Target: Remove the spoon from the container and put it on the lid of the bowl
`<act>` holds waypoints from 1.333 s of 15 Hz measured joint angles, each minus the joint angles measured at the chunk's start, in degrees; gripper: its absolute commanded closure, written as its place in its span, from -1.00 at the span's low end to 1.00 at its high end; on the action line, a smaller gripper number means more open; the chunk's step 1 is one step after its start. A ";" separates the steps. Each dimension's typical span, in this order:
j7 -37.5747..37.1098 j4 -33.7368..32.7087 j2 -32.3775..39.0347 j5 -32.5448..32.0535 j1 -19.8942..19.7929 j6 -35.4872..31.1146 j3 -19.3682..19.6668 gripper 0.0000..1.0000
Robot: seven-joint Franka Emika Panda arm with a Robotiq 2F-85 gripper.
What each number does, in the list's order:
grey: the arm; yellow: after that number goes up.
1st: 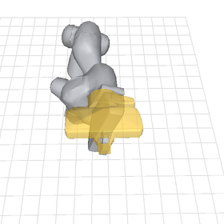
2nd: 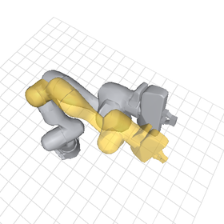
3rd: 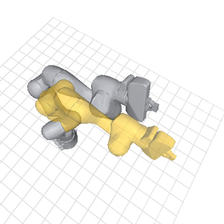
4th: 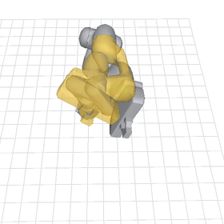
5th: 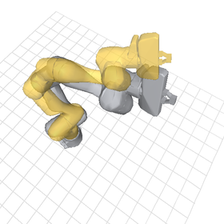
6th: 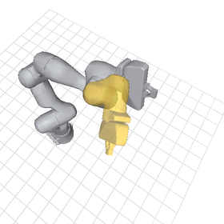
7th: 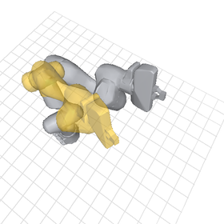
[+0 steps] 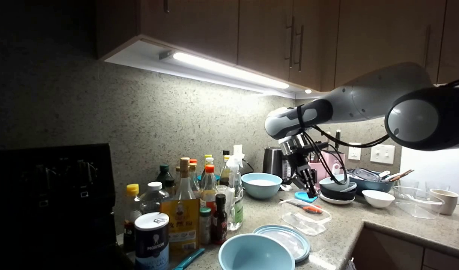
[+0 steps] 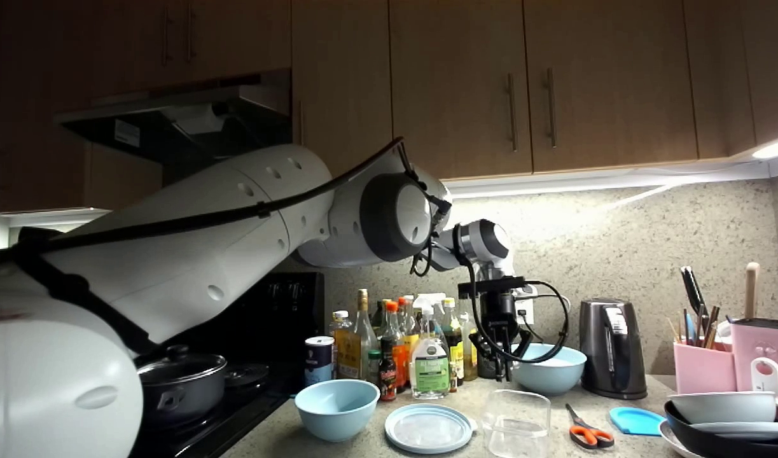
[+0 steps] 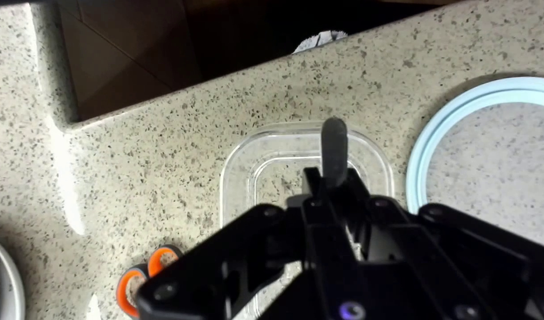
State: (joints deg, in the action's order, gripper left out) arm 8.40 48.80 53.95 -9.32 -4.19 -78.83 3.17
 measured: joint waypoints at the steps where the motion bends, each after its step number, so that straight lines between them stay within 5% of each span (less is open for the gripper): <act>1: -0.70 1.61 -1.79 -0.05 0.33 -0.32 0.05 0.93; 3: -1.49 5.65 -5.57 -0.09 0.89 -0.52 0.16 0.93; 4: -1.50 7.96 -7.47 -0.11 1.12 -0.41 0.16 0.72; 9: -1.50 15.21 -12.62 -0.15 1.56 -0.49 0.16 0.72; 10: -1.50 15.40 -12.65 -0.16 1.56 -0.50 0.16 0.93; 15: -2.18 16.34 -12.58 -0.15 2.04 -1.29 -0.12 0.93; 20: -5.01 25.98 -16.24 0.06 3.95 -5.91 -0.67 0.93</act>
State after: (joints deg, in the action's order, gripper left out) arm 3.39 74.78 37.71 -9.26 -0.23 -84.74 2.50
